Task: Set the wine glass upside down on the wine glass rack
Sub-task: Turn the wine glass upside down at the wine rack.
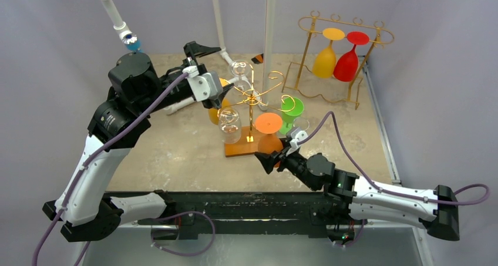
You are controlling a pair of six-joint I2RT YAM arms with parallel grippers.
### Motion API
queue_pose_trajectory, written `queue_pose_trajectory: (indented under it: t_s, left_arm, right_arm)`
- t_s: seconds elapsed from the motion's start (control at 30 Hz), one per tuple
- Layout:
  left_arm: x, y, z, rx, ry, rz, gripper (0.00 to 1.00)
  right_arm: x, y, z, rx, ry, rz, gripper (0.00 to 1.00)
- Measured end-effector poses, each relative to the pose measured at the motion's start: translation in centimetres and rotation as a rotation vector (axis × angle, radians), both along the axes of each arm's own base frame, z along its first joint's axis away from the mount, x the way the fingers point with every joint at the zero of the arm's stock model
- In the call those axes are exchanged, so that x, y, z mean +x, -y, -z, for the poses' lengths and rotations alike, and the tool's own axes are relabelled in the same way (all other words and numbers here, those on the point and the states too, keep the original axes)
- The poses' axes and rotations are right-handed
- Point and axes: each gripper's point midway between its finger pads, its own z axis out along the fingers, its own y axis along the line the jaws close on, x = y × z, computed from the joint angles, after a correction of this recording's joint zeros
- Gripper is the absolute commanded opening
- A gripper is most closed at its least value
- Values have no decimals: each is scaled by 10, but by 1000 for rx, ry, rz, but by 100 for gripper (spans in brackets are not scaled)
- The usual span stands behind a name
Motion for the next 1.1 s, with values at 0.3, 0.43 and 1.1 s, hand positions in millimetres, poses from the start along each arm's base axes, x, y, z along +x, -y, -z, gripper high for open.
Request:
queue_pose_trajectory:
  t_s: [0.3, 0.43, 1.1]
  left_arm:
    - [0, 0, 1, 1, -1, 0, 86]
    - [1, 0, 1, 2, -2, 0, 86]
    - [9, 5, 46, 69, -95, -8, 79]
  right_arm:
    - [1, -2, 18, -36, -51, 16, 99]
    - [-2, 4, 14, -15, -60, 19, 99]
    - [-41, 69, -119, 229, -218, -7, 79]
